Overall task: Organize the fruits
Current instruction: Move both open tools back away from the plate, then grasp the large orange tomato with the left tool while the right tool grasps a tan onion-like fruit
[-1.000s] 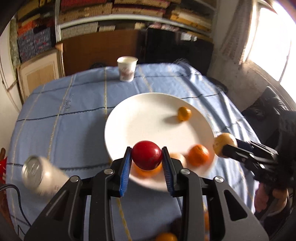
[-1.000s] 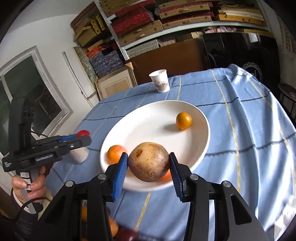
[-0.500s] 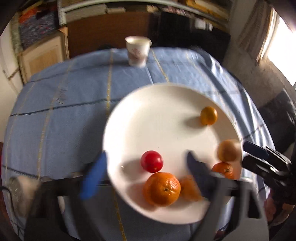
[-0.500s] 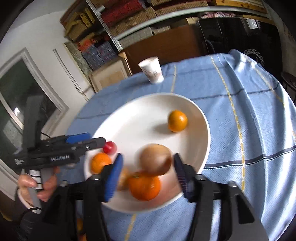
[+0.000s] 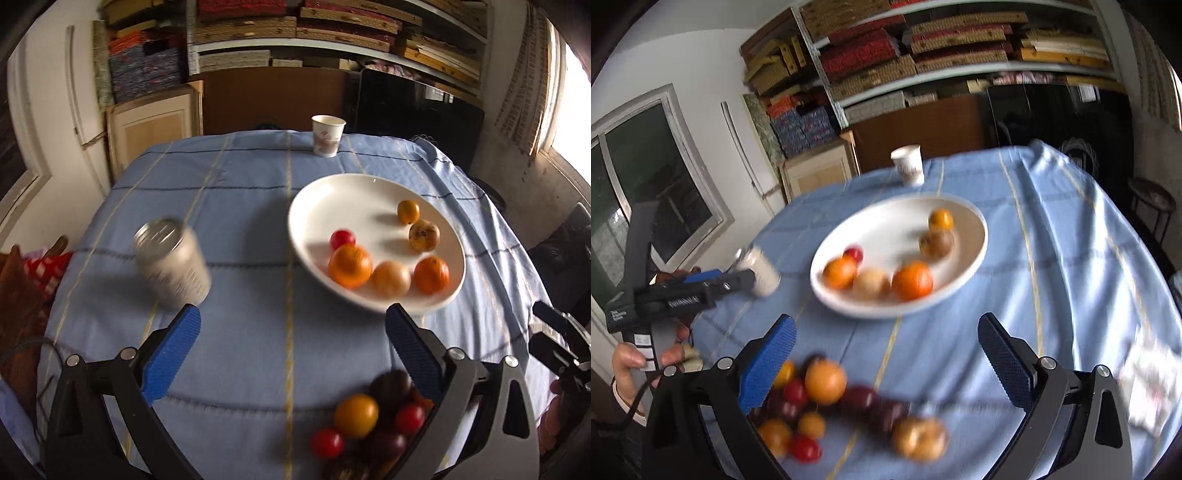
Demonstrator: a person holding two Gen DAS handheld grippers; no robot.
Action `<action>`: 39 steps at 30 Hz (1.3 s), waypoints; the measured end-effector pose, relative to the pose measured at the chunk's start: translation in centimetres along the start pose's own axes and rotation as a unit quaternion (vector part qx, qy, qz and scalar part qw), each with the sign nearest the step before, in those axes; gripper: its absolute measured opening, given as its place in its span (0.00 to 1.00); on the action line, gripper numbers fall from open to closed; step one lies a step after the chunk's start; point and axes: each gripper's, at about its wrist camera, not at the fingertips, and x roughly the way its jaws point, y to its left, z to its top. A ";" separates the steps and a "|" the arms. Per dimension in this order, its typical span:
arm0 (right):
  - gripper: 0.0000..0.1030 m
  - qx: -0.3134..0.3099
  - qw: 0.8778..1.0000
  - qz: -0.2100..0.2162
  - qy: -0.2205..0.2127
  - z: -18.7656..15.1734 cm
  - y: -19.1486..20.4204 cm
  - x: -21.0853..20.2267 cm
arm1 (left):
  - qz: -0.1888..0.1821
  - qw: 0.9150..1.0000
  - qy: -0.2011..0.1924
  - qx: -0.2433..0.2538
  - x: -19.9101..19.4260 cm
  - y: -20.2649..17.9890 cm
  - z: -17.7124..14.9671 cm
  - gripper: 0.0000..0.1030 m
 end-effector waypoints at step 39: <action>0.71 -0.144 0.976 -0.112 0.116 -6.5 1.0 3.2 | -0.038 0.997 0.004 -0.062 -0.8 3.9 -13.2 0.96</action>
